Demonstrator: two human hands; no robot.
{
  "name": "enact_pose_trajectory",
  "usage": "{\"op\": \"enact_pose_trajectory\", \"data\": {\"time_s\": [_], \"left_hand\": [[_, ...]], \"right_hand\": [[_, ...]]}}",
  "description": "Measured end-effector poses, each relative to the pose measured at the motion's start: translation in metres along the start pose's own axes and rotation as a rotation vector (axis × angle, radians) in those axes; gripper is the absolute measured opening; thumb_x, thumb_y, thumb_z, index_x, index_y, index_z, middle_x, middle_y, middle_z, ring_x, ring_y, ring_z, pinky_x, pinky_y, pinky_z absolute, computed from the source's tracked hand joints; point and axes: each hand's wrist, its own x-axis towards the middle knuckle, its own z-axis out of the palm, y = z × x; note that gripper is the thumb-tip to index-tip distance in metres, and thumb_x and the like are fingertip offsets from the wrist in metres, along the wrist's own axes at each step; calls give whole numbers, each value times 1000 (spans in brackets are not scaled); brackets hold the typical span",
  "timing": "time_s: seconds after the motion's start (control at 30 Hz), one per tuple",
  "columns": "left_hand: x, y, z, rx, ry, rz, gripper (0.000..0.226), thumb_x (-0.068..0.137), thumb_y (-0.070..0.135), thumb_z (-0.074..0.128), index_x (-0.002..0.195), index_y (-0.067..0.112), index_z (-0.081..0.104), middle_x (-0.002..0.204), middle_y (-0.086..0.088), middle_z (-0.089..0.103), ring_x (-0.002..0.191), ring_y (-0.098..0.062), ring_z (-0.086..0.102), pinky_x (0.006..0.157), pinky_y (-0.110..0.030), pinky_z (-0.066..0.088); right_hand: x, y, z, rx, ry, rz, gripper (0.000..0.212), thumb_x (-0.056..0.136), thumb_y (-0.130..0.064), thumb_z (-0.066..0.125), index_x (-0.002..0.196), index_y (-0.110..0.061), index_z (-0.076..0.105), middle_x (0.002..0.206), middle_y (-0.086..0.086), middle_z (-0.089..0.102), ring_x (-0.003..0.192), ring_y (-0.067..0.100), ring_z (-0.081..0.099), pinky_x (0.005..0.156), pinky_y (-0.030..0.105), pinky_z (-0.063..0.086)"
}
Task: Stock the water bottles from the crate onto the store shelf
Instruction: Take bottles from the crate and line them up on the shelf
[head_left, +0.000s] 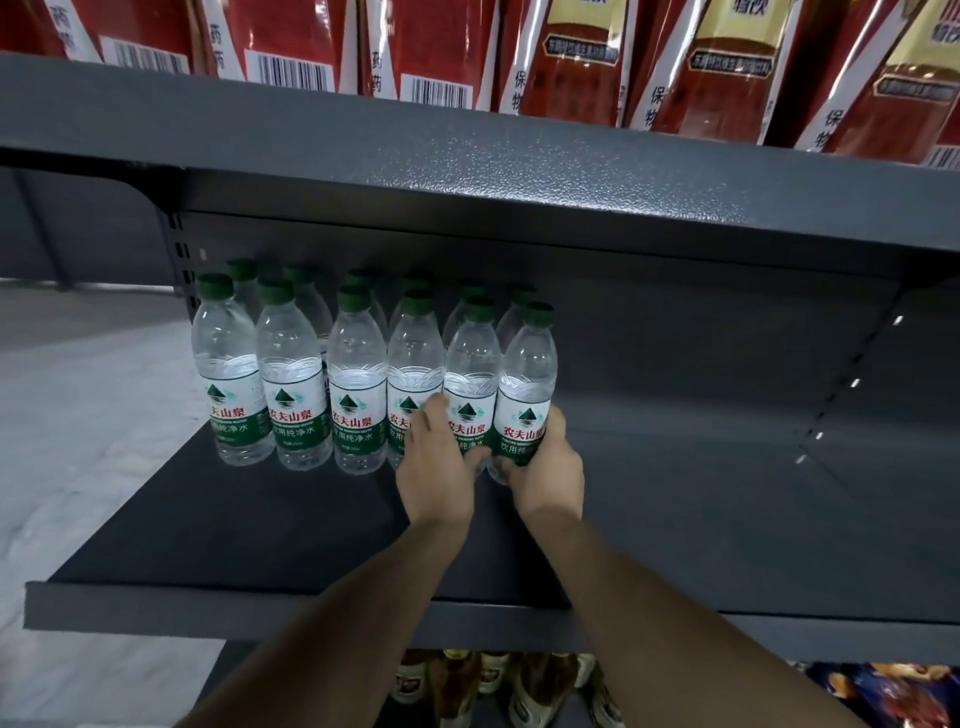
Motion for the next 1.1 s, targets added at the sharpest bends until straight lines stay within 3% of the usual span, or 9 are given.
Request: {"op": "enact_pose_trajectory", "data": {"time_s": [0.27,0.4,0.57,0.7,0.83,0.97,1.1], "left_hand": [[-2,2,4,5,8,-13,79,73,35,84,133,16,35,115,-3,69,103,-22,67,83,-34,48],[-6,0,0,-24,-41,-25,81,75,32,83,134,20,29,107,0,68,96,-21,67,76,-33,48],[-20,-5,-13,-39,-170,-52,81,77,32,81,139,23,29,118,2,63,107,-20,64,83,-40,54],[-22,1,-30,51,-227,-76,57,85,33,75,131,20,45,125,0,57,107,-21,61,82,-40,53],[-30,17,-49,110,-286,-84,22,93,35,63,107,19,59,110,0,57,97,-23,61,75,-36,51],[-57,38,-69,165,-328,-127,12,95,29,57,94,17,58,91,-1,63,87,-25,65,69,-35,51],[-95,54,-96,200,-375,-149,10,93,25,57,92,16,61,87,-1,64,82,-24,65,63,-33,46]], "right_hand": [[1,1,2,-5,4,-6,80,72,-12,80,132,-36,33,104,-4,66,94,19,63,78,30,50],[2,0,2,-29,-3,2,74,71,-12,80,127,-33,35,102,-4,65,95,21,64,80,34,52],[-6,-4,-4,-102,-62,57,80,76,-26,80,139,-19,31,128,7,56,113,29,58,89,39,50],[-25,-2,-19,-137,-74,74,79,80,-35,77,141,-15,32,136,9,47,120,30,52,91,38,45],[-41,-3,-43,-164,-119,47,67,85,-38,73,137,-12,39,136,10,49,124,29,50,96,38,44],[-63,-8,-70,-169,-157,30,65,87,-37,69,139,-11,39,139,10,48,126,30,49,97,38,43],[-95,-12,-101,-179,-223,-1,63,90,-37,66,142,-12,39,139,10,48,125,30,49,97,38,44]]}}
